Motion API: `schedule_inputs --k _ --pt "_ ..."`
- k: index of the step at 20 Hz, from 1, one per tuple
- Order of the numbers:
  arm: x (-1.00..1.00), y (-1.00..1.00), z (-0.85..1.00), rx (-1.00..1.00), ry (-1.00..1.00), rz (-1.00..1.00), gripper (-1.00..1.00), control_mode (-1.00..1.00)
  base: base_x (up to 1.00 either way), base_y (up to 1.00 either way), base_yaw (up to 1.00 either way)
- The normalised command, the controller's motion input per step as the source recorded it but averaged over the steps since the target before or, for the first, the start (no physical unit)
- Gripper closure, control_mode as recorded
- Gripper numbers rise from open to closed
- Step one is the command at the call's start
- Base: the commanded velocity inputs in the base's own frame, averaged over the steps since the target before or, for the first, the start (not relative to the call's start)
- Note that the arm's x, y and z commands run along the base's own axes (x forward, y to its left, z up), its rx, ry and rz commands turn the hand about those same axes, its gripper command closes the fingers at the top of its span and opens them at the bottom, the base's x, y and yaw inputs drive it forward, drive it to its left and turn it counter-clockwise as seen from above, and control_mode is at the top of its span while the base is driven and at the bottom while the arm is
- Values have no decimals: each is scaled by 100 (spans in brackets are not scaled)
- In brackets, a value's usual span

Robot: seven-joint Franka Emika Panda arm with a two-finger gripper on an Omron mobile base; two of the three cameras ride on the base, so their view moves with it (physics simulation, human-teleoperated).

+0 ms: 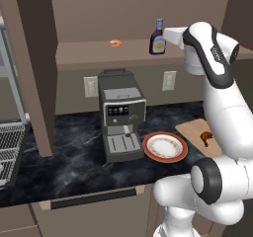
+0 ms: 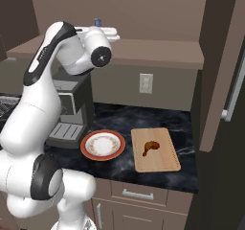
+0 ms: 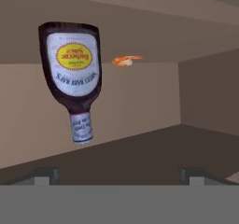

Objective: Pick the chicken drumstick from the plate and place it on the cutting board. Then pick the condiment bottle from the cabinet and place it next to the cutting board.

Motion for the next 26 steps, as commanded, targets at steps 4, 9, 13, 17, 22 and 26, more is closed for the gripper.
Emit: schedule_inputs --k 4,9,13,17,22,26 --pt "20 0 -7 0 0 0 -100 -100 0 0 0" --pt "22 0 0 0 0 0 -100 -100 0 0 0" --pt "22 1 0 0 0 0 -100 -100 0 0 0" --pt "21 2 0 0 0 0 -100 -100 0 0 0" --pt "16 5 0 0 0 0 -100 -100 0 0 0" --pt "15 8 0 0 0 0 -100 -100 0 0 0"
